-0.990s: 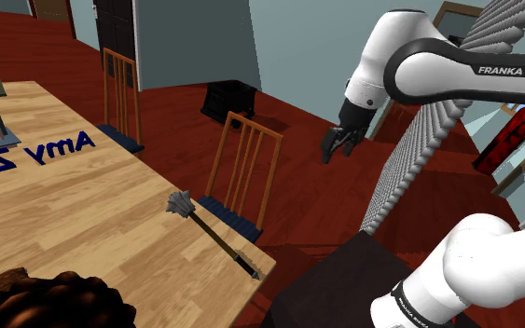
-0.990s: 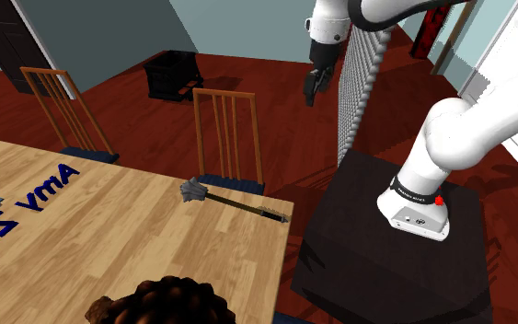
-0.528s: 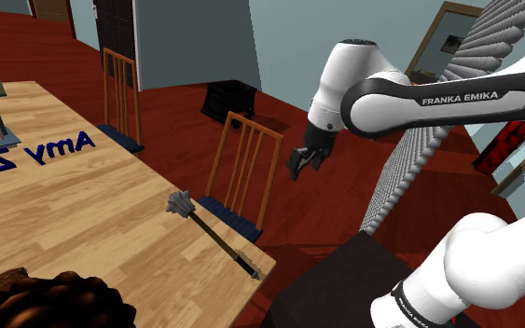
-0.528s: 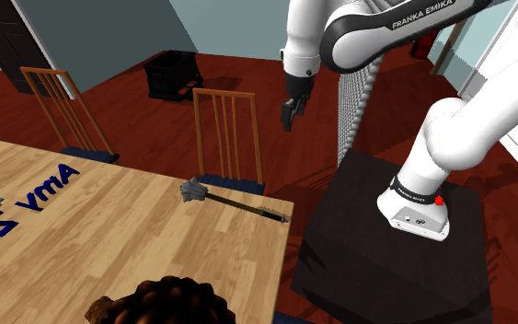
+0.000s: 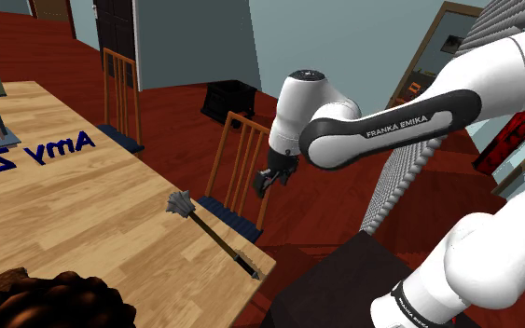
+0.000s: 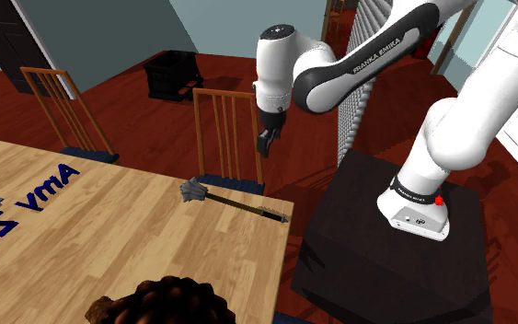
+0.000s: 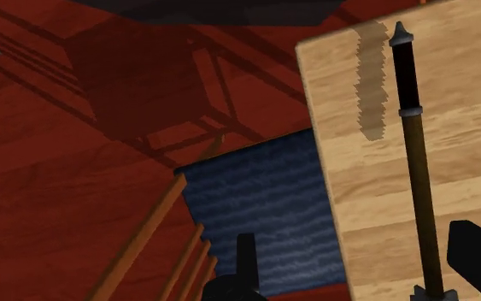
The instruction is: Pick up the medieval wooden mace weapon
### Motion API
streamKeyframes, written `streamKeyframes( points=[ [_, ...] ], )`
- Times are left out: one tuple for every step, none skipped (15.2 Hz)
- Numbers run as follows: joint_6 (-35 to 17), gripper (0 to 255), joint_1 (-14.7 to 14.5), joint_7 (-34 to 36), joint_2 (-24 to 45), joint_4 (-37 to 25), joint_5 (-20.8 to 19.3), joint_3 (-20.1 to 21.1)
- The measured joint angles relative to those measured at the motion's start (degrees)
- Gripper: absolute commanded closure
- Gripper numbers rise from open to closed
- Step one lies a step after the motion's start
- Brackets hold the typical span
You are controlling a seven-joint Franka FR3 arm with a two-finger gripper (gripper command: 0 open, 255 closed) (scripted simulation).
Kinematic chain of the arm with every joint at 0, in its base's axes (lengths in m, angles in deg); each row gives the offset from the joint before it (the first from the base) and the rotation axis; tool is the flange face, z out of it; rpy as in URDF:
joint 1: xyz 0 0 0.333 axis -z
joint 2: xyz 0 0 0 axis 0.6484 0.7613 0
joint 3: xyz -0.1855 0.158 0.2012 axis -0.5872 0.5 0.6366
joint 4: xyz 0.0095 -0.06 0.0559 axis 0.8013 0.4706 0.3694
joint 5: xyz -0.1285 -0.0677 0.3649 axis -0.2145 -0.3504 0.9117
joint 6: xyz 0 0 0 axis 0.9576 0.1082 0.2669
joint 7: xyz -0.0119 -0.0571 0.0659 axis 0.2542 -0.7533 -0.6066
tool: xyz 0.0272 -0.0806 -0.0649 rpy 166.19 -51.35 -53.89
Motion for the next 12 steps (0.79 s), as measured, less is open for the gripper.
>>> streamKeyframes(
  points=[
    [-1.3, 0, 0.0, 1.2, 2.1, -0.6, -1.3, 0.6],
    [-2.4, 0, 0.0, 2.6, 4.4, -1.4, -2.8, 1.3],
    [-3.3, 0, -0.2, 4.4, 6.8, -2.6, -4.5, 2.1],
    [-4.4, 0, -0.4, 5.9, 9.2, -3.6, -6.3, 2.6],
    [-5.0, 0, -0.6, 7.2, 11.1, -4.4, -7.9, 2.8],
    [-5.8, 0, -0.9, 8.8, 13.8, -5.9, -10.0, 3.0],
    [-6.5, 0, -1.1, 10.1, 16.3, -7.2, -12.1, 3.0],
    [-7.2, 0, -1.7, 11.6, 18.7, -8.4, -14.1, 2.9],
    [-7.2, 0, -2.3, 12.9, 20.8, -10.0, -15.8, 2.8],
    [-7.6, 0, -3.0, 14.2, 22.9, -11.1, -17.5, 2.6],
    [-8.1, 0, -4.1, 15.9, 25.2, -12.3, -19.5, 2.4],
    [-8.6, 0, -4.9, 17.2, 27.6, -13.7, -21.4, 1.9]
  ],
)
